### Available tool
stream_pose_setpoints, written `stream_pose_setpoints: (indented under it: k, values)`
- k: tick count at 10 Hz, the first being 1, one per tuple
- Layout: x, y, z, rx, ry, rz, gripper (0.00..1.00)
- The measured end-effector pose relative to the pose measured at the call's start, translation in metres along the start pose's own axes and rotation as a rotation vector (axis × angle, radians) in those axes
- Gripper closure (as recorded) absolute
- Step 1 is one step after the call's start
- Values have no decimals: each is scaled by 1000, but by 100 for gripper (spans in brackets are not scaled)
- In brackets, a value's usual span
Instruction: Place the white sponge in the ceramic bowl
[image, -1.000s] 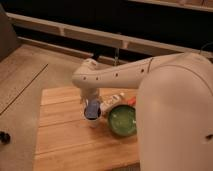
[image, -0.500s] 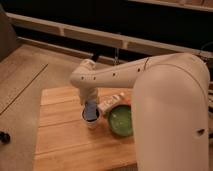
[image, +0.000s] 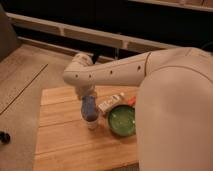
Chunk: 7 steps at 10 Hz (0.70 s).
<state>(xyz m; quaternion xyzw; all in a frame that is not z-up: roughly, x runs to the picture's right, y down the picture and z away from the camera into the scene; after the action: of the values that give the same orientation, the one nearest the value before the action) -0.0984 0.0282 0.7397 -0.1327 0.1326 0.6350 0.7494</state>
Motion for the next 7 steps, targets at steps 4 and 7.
stream_pose_setpoints:
  k: [4, 7]
  values:
    - [2, -36, -58, 116, -118, 29, 100]
    - [12, -64, -63, 141, -106, 91, 100]
